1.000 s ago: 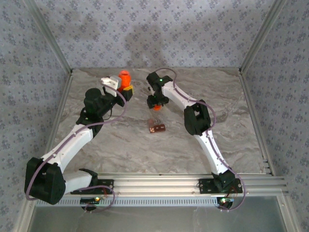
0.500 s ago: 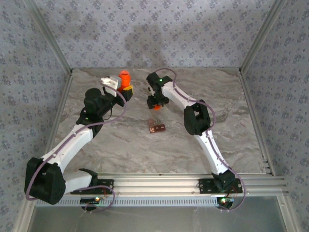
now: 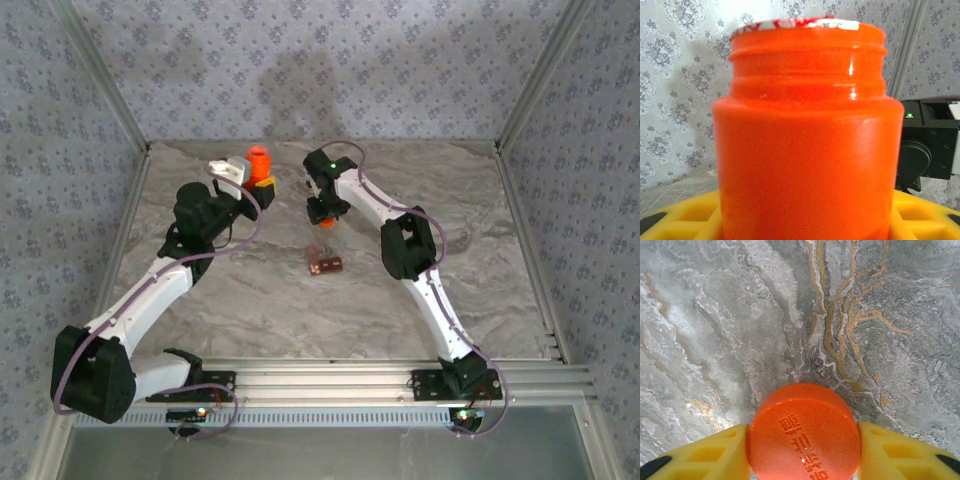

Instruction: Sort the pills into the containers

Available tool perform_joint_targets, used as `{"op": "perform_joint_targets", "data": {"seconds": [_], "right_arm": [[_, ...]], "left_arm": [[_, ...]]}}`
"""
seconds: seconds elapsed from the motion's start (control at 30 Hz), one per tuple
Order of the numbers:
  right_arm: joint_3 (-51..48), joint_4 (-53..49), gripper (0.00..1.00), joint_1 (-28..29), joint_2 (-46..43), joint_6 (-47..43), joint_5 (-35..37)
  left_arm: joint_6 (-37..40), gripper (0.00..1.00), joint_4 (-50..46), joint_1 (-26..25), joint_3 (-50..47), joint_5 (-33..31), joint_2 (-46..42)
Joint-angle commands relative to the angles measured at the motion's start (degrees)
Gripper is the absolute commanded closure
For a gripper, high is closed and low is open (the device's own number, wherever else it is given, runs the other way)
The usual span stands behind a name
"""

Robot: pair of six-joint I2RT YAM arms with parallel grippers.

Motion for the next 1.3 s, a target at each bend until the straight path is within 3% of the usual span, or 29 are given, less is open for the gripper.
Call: {"op": "perform_joint_targets", "data": {"seconds": [0.0, 0.33, 0.6, 0.9, 1.27], "right_arm": [[1.1, -2.0, 0.54, 0.2, 0.5, -0.7, 0.5], [-8.6, 4.3, 0.56, -3.3, -13.9, 2.6, -5.0], [-22.8, 8.6, 0.56, -8.6, -32.7, 3.6, -9.9], [-34.6, 10.6, 0.55, -18.7, -52.4, 6.0, -27.0], [-37.7, 8.6, 0.56, -22.3, -58.1, 3.0, -42.4]], "left_arm": [[-0.8, 1.0, 2.4, 0.3, 1.0, 1.6, -0.3], [-0.5, 1.0, 0.1, -0.8, 2.1, 5.0, 0.6], [4.4, 1.0, -2.7, -6.3, 4.0, 9.7, 4.9], [11.2, 1.0, -7.7, -14.3, 8.2, 11.3, 12.4], [14.1, 1.0, -11.2, -18.3, 14.2, 13.3, 19.6]]}}
